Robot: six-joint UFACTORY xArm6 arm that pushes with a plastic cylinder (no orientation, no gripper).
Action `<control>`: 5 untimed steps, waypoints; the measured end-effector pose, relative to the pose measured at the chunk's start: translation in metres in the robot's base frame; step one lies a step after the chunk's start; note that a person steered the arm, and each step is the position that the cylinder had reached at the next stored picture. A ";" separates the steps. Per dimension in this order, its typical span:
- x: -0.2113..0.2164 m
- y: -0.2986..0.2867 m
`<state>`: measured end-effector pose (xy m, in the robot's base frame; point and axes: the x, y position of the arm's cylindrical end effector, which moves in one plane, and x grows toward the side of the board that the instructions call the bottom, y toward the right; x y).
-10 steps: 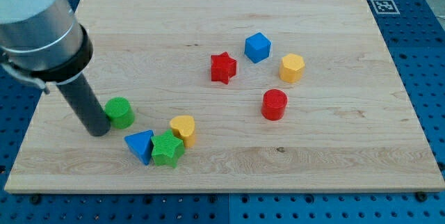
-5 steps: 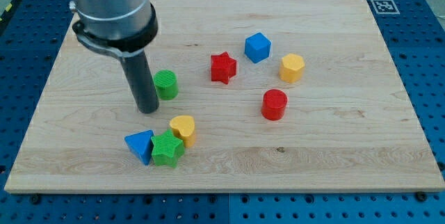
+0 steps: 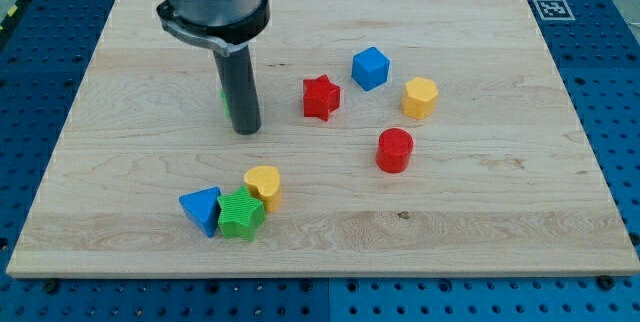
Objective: Push the green circle towards the top center
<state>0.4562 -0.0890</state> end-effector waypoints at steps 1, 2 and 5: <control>-0.016 0.001; -0.038 0.001; -0.030 -0.060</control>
<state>0.4264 -0.1488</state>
